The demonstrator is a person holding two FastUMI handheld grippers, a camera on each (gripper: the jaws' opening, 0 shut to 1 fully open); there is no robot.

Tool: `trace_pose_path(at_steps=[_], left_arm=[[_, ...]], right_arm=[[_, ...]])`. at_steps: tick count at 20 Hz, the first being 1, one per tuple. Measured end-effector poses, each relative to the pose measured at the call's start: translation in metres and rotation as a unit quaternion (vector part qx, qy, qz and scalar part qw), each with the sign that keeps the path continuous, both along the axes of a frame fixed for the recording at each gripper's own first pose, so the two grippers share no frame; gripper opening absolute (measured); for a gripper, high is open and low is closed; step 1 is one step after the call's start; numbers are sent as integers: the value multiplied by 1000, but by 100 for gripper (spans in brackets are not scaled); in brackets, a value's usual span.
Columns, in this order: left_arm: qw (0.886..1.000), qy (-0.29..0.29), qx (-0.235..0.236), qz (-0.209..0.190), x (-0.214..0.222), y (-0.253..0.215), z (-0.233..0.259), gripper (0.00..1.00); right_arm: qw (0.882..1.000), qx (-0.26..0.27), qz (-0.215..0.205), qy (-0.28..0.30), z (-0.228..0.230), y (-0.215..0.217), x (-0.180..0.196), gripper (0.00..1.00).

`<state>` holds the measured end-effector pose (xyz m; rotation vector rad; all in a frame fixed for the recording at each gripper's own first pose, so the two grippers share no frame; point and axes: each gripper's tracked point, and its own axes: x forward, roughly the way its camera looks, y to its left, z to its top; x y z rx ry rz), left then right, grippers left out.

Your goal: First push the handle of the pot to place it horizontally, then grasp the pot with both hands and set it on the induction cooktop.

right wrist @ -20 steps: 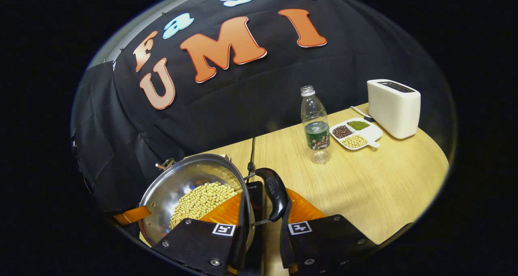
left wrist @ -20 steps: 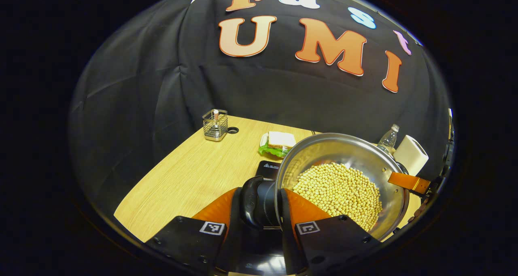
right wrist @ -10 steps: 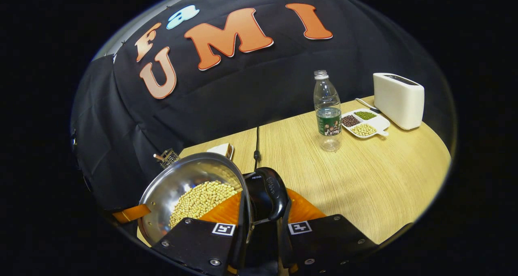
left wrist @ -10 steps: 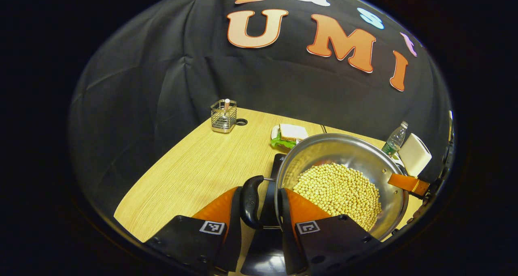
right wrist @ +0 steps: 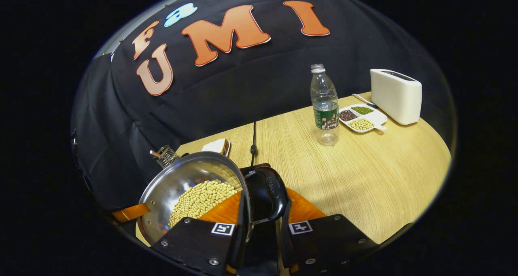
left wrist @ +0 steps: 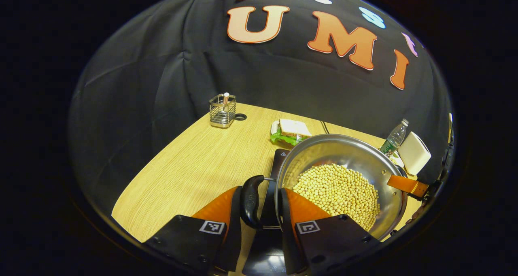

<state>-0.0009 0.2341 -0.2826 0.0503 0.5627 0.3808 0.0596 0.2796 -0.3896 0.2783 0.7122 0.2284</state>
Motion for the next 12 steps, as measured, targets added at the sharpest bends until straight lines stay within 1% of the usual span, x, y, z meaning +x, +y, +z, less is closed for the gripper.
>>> trace_pose_path(at_steps=[1,2,3,4,5,6,7,8,9,10,11,12], left_arm=[[1000,-1,3,0,0,-1,3,48],[1000,2,6,1,-1,1,3,54],[1000,3,10,1,-1,2,3,53],[1000,6,14,3,-2,3,3,56],[1000,2,18,5,-2,5,7,58],[1000,-1,17,5,-1,3,8,61],[1000,-14,24,4,2,4,16,60],[999,-27,30,-1,6,2,22,73],[998,-40,37,-4,7,-1,31,87],[998,-54,43,-11,10,-6,41,100],[996,-72,50,-14,13,-11,54,100],[994,-92,56,-20,15,-19,68,98]], right_arm=[[1000,0,0,3,0,0,-2,36],[1000,1,0,7,-2,-1,-2,37],[1000,-2,0,10,-4,-1,-2,41],[1000,0,0,16,-6,-2,-2,40],[1000,7,3,15,-2,-1,-3,52],[1000,10,-4,5,7,-4,0,55],[1000,8,-6,-6,16,-8,4,65],[1000,2,-8,-16,26,-15,4,67],[1000,-4,-7,-27,35,-22,5,87],[999,-8,-7,-40,47,-29,7,93],[998,-11,-8,-55,61,-36,10,95],[997,-15,-10,-71,77,-45,11,95]])
